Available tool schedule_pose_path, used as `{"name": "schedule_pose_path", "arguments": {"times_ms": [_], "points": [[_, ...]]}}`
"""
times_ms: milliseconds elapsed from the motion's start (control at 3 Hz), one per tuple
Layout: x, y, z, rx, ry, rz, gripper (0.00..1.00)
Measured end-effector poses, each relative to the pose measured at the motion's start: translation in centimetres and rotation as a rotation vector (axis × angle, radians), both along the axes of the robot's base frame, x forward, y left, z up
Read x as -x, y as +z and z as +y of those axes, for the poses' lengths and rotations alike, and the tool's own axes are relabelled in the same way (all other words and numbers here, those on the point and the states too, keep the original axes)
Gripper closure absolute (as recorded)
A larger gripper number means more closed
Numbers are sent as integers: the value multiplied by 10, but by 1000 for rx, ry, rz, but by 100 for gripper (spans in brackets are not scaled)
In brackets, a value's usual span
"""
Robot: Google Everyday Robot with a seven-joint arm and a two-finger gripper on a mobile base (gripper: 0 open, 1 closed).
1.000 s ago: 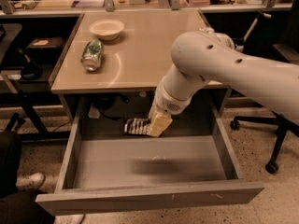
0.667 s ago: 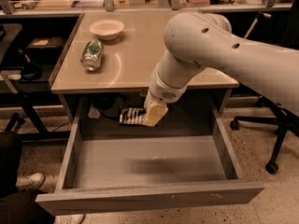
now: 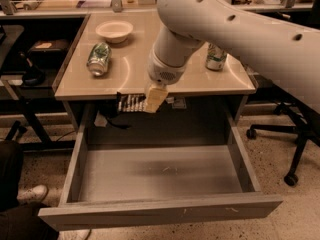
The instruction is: Pick rxbar chocolate from top drawer and place on counter
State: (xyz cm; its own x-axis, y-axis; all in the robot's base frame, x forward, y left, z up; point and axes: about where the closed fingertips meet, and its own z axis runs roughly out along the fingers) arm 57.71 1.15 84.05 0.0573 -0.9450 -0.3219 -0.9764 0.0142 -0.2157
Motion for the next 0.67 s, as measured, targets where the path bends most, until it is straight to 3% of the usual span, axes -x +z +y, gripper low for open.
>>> {"name": "schedule_pose_path", "arguments": {"times_ms": [333,667], "points": [[-63,27,19,43,-5,-36,100],[-65,33,21,32,-6,-46,100]]}}
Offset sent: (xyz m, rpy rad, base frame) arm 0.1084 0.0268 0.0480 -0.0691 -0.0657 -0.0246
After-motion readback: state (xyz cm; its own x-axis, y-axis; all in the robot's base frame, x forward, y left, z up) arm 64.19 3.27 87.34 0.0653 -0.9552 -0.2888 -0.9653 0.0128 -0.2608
